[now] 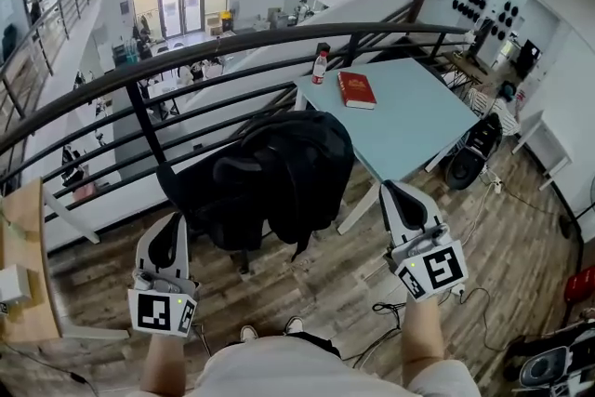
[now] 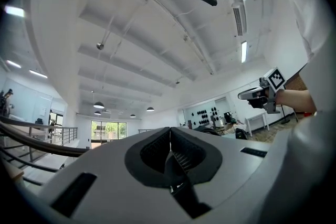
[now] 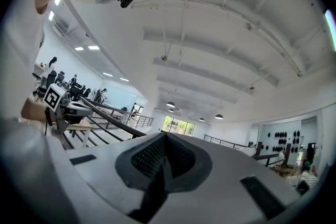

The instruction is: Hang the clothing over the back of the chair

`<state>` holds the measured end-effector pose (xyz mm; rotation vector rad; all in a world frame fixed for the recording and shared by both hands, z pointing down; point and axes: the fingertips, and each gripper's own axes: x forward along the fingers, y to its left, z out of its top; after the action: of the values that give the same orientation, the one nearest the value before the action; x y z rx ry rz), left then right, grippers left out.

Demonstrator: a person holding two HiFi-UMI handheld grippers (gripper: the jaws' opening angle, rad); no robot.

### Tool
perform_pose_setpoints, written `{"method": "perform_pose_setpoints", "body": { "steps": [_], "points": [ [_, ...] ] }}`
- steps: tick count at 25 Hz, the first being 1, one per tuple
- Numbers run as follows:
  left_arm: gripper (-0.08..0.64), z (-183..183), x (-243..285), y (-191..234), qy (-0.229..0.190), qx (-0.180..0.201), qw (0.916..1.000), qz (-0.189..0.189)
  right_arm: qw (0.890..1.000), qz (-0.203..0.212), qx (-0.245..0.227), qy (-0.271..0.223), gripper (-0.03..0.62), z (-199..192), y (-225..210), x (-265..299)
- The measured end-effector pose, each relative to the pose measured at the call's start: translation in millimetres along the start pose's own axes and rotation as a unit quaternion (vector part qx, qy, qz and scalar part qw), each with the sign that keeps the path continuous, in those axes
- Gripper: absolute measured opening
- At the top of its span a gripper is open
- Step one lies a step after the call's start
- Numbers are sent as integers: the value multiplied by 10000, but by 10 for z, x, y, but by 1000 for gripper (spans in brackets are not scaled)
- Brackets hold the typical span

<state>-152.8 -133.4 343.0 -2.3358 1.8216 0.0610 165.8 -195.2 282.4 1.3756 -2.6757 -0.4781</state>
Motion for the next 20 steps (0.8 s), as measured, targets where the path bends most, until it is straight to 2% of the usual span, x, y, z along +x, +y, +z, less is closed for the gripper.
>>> {"method": "perform_pose_setpoints", "body": {
  "steps": [4,8,13,16,20],
  "points": [
    [25,39,-19,-10,28,108,9999,69,9995,-253,175,5,17,-102,-113,-250],
    [25,19,-136,120,92,145,9990,405,9976,-633,293,14,17,-175,-251,-543],
    [25,-26,-245,170,224,150,9976,640,9903,-1308,459,-40,17,-255,-466,-895],
    [25,-42,-238,130,223,102,9974,672,9849,-1695,340,13,17,-379,-583,-934],
    [25,-50,-94,25,173,69,9983,547,9856,-1672,184,165,17,-486,-575,-850]
  ]
}}
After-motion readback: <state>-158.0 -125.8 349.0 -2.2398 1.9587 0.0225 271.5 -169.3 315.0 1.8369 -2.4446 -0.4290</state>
